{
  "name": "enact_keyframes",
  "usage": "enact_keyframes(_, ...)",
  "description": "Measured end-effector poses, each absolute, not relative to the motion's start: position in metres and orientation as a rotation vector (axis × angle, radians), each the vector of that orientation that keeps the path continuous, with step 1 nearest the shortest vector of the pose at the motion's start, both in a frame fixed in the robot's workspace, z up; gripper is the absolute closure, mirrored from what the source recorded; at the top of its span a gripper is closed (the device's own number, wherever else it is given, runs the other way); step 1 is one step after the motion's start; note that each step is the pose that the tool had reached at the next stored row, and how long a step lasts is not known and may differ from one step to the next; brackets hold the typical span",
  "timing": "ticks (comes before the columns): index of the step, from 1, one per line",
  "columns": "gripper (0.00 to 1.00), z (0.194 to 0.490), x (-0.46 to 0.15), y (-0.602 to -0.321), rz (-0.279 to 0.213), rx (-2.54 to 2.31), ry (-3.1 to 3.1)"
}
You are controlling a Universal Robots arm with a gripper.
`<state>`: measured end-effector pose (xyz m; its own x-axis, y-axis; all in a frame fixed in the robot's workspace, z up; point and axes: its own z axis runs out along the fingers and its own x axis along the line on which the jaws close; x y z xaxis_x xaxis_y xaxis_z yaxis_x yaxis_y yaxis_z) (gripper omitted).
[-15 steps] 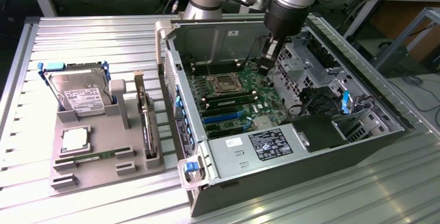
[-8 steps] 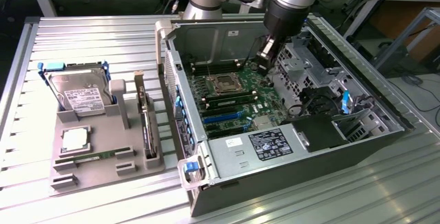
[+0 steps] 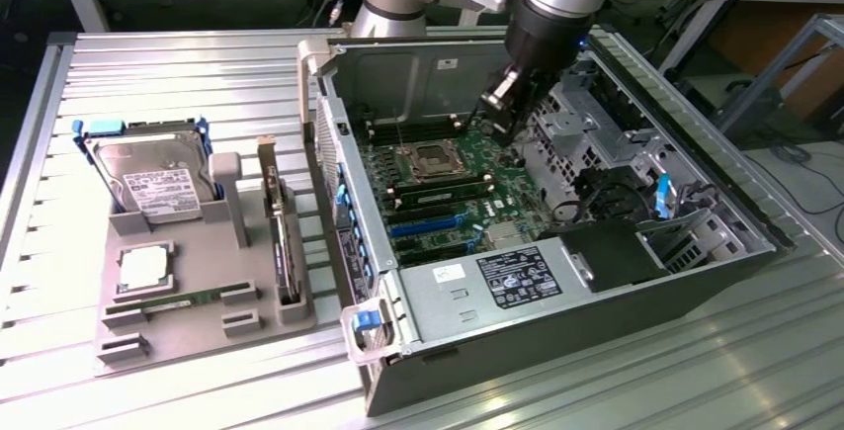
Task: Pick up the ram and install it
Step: 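Press down the ram until it locks into place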
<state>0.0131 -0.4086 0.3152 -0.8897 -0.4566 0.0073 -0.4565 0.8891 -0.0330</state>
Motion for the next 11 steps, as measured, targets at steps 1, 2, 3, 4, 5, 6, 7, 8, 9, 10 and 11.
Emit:
enact_keyframes(1,0.9,0.3152,0.0131,-0.4086,-0.053,-0.697,3.063)
enact_keyframes(2,0.9,0.315,0.0131,-0.4086,-0.053,-0.632,3.077)
enact_keyframes(3,0.9,0.3149,0.0131,-0.4086,-0.053,-0.573,3.09)
enact_keyframes(4,0.9,0.3148,0.0131,-0.4086,-0.053,-0.52,3.1)
enact_keyframes(5,0.9,0.3147,0.0131,-0.4086,-0.053,-0.462,3.109)
enact_keyframes(6,0.9,0.3145,0.0131,-0.4086,-0.053,-0.411,3.117)
enact_keyframes(7,0.9,0.3145,0.0131,-0.4086,-0.053,-0.361,3.124)
enact_keyframes(8,0.9,0.3143,0.013,-0.4086,-0.053,-0.276,3.133)
enact_keyframes(9,0.9,0.3142,0.0131,-0.4086,-0.053,-0.226,3.138)
enact_keyframes(10,0.9,0.3141,0.013,-0.4086,-0.052,-0.17,3.142)
enact_keyframes(11,0.9,0.314,0.0131,-0.4086,-0.052,-0.105,3.146)
